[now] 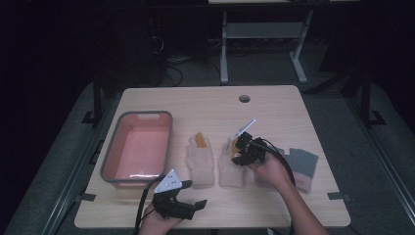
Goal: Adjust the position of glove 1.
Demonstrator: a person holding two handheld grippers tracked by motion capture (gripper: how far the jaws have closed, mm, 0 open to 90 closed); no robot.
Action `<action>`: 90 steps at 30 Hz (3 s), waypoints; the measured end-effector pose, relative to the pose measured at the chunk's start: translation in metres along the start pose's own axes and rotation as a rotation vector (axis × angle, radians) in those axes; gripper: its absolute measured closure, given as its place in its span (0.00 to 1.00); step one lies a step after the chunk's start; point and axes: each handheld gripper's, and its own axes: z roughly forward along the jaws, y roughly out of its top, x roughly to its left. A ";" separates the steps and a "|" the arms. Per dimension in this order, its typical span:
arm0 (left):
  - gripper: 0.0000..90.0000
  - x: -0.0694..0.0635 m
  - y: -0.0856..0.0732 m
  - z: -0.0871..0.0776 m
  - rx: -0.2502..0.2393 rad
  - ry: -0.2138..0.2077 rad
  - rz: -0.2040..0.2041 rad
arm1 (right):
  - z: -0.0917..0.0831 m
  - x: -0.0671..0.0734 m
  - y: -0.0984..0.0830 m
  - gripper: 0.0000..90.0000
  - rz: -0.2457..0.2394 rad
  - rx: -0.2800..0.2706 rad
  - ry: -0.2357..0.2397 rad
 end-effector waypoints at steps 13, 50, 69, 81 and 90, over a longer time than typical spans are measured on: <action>0.17 0.000 0.000 0.000 -0.014 0.000 -0.009 | -0.024 0.012 0.015 0.70 -0.066 -0.048 -0.004; 0.17 0.000 0.002 -0.005 -0.025 0.008 -0.009 | 0.023 0.048 0.090 0.69 -0.230 -0.012 0.106; 0.18 0.001 0.002 -0.005 -0.019 0.016 -0.010 | 0.046 0.036 0.077 0.52 -0.133 -0.005 0.135; 0.18 0.000 0.002 -0.006 -0.016 0.020 -0.008 | 0.053 0.049 0.097 0.35 -0.139 -0.033 0.091; 0.18 0.001 0.002 -0.008 -0.022 0.016 -0.019 | 0.070 0.058 0.110 0.36 -0.137 0.001 0.052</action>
